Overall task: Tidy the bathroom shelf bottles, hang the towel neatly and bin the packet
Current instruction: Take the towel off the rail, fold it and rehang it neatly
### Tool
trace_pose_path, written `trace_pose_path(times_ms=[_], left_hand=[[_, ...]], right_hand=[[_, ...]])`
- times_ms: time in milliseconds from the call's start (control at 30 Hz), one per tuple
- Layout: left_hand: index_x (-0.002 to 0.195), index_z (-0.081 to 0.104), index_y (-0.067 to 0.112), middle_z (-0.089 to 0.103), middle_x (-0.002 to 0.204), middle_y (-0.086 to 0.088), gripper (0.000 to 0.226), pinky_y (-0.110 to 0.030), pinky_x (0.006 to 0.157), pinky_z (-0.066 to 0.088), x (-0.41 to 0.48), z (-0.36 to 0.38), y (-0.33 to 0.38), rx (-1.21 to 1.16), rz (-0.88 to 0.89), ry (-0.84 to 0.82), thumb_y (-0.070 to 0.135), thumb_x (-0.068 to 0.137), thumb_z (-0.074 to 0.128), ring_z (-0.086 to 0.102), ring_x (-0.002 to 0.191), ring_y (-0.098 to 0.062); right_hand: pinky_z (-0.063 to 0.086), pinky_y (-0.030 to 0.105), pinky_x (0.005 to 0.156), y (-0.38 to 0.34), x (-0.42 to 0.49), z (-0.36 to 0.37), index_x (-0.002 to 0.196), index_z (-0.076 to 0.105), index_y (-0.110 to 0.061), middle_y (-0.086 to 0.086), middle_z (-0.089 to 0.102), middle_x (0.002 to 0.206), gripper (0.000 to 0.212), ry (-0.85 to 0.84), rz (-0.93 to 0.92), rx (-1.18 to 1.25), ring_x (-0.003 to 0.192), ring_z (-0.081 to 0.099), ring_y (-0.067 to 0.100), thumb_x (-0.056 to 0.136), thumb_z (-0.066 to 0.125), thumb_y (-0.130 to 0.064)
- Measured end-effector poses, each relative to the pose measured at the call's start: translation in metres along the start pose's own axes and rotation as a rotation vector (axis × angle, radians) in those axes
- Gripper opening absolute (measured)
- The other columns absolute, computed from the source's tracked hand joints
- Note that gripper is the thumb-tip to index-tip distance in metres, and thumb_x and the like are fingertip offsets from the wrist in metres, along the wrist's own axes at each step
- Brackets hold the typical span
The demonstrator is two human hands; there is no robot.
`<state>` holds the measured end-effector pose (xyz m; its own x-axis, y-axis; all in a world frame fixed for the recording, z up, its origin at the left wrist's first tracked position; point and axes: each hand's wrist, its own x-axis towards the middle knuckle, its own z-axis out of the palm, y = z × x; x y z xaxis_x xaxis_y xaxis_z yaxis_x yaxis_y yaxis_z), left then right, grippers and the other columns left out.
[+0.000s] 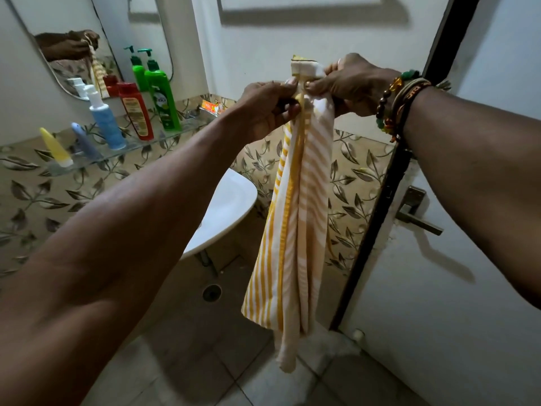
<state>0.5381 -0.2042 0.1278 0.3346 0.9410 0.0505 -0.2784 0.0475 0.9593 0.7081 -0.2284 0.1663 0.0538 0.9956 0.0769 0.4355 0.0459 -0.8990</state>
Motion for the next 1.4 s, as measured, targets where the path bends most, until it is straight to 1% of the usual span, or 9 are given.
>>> trace_pose_path(times_ms=[133, 267, 433, 667, 833, 967, 1167, 1300, 1400], left_hand=[[0.097, 0.064, 0.002, 0.063, 0.077, -0.009, 0.014, -0.023, 0.056, 0.054, -0.003, 0.005, 0.002, 0.03, 0.011, 0.055, 0.016, 0.093, 0.064, 0.062, 0.06, -0.014], [0.089, 0.061, 0.004, 0.064, 0.083, -0.012, 0.01, -0.026, 0.058, 0.056, -0.004, 0.011, 0.001, 0.045, 0.027, 0.08, 0.013, 0.094, 0.063, 0.066, 0.066, -0.018], [0.084, 0.064, 0.002, 0.06, 0.078, -0.01, 0.012, -0.023, 0.057, 0.055, -0.006, 0.021, 0.002, 0.046, 0.029, 0.102, 0.012, 0.088, 0.07, 0.059, 0.057, -0.014], [0.069, 0.063, 0.0, 0.058, 0.062, -0.008, 0.022, -0.023, 0.053, 0.055, -0.007, 0.033, 0.008, 0.01, 0.046, 0.147, 0.011, 0.085, 0.074, 0.057, 0.048, -0.013], [0.077, 0.064, -0.001, 0.056, 0.074, -0.01, 0.02, -0.023, 0.057, 0.056, -0.006, 0.026, 0.004, 0.004, 0.011, 0.138, 0.008, 0.094, 0.061, 0.057, 0.059, -0.015], [0.075, 0.062, 0.0, 0.054, 0.071, -0.008, 0.018, -0.022, 0.058, 0.059, -0.009, 0.032, 0.001, 0.046, 0.01, 0.131, 0.004, 0.092, 0.063, 0.054, 0.058, -0.013], [0.079, 0.065, -0.002, 0.059, 0.069, -0.009, 0.012, -0.02, 0.05, 0.054, -0.015, 0.026, 0.005, 0.045, -0.006, 0.155, 0.005, 0.086, 0.071, 0.058, 0.056, -0.014], [0.073, 0.062, 0.003, 0.055, 0.063, -0.006, 0.016, -0.019, 0.049, 0.052, -0.014, 0.024, 0.007, 0.036, -0.005, 0.169, 0.007, 0.087, 0.07, 0.054, 0.052, -0.013], [0.077, 0.061, 0.004, 0.05, 0.062, -0.003, 0.014, -0.021, 0.052, 0.047, -0.012, 0.024, 0.007, 0.039, -0.014, 0.175, 0.008, 0.091, 0.063, 0.048, 0.053, -0.012]], right_hand=[[0.061, 0.035, 0.061, -0.005, -0.004, 0.001, 0.109, 0.062, -0.007, 0.008, 0.072, 0.1, 0.035, -0.003, -0.03, -0.017, 0.08, 0.075, 0.021, 0.08, 0.079, -0.017], [0.062, 0.038, 0.066, -0.005, -0.006, 0.0, 0.11, 0.064, -0.008, 0.006, 0.073, 0.099, 0.042, 0.036, 0.003, 0.016, 0.082, 0.074, 0.021, 0.075, 0.083, -0.021], [0.058, 0.029, 0.054, -0.004, -0.006, -0.004, 0.102, 0.066, -0.008, 0.005, 0.074, 0.088, 0.041, 0.116, 0.031, 0.127, 0.07, 0.075, 0.017, 0.069, 0.086, -0.02], [0.06, 0.033, 0.083, -0.008, -0.008, -0.006, 0.104, 0.063, -0.01, 0.003, 0.073, 0.08, 0.02, -0.109, 0.095, 0.36, 0.075, 0.07, 0.016, 0.088, 0.067, -0.021], [0.056, 0.023, 0.06, -0.005, -0.011, -0.015, 0.089, 0.067, -0.009, 0.004, 0.069, 0.081, 0.015, -0.065, 0.083, 0.309, 0.073, 0.064, 0.015, 0.085, 0.074, -0.021], [0.054, 0.022, 0.053, 0.001, -0.011, -0.01, 0.093, 0.072, -0.004, 0.005, 0.075, 0.079, 0.032, 0.06, 0.061, 0.275, 0.065, 0.072, 0.016, 0.068, 0.087, -0.018], [0.061, 0.034, 0.07, 0.003, -0.009, -0.007, 0.1, 0.071, -0.002, 0.012, 0.075, 0.092, 0.033, 0.05, 0.058, 0.306, 0.083, 0.074, 0.026, 0.073, 0.084, -0.016], [0.054, 0.022, 0.049, 0.003, -0.007, -0.004, 0.094, 0.069, -0.007, 0.006, 0.072, 0.085, 0.033, 0.199, -0.024, 0.209, 0.072, 0.07, 0.019, 0.066, 0.087, -0.009], [0.053, 0.027, 0.055, 0.005, -0.005, -0.001, 0.092, 0.07, -0.011, 0.008, 0.07, 0.089, 0.027, 0.162, -0.077, 0.068, 0.073, 0.063, 0.019, 0.069, 0.084, -0.012]])
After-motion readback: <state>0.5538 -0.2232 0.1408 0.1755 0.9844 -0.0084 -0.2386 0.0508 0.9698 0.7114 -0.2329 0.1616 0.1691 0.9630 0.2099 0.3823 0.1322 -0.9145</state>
